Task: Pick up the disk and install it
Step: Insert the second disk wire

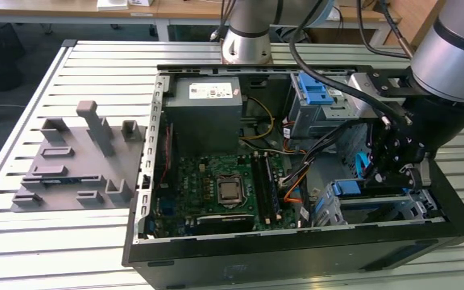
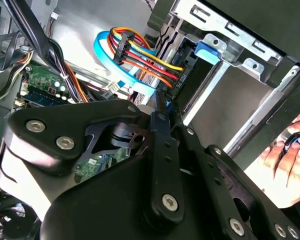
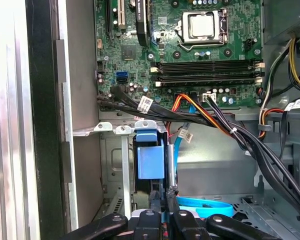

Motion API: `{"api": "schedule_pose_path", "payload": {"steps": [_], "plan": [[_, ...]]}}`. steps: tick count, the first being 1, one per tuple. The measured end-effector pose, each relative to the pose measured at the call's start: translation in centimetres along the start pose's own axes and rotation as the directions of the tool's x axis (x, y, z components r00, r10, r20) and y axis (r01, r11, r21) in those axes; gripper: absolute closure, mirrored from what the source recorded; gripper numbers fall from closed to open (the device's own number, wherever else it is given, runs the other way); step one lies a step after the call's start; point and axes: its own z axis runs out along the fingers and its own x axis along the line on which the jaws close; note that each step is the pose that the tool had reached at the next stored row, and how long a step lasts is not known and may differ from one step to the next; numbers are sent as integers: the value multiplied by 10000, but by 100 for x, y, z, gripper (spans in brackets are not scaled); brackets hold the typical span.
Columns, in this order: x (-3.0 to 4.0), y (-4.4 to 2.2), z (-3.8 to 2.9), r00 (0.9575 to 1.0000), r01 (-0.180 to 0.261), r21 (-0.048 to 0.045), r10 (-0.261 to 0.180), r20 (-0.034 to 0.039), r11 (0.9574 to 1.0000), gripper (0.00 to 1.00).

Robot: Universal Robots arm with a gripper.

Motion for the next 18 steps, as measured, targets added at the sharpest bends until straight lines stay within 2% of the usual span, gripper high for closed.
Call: {"api": "schedule_pose_path", "payload": {"steps": [14, 15, 18], "plan": [[1, 1, 22, 10000, 0, 0, 0, 12, 10000, 83], [1, 0, 20, 10000, 0, 0, 0, 9, 10000, 76], [1, 0, 17, 10000, 0, 0, 0, 4, 10000, 76]]}}
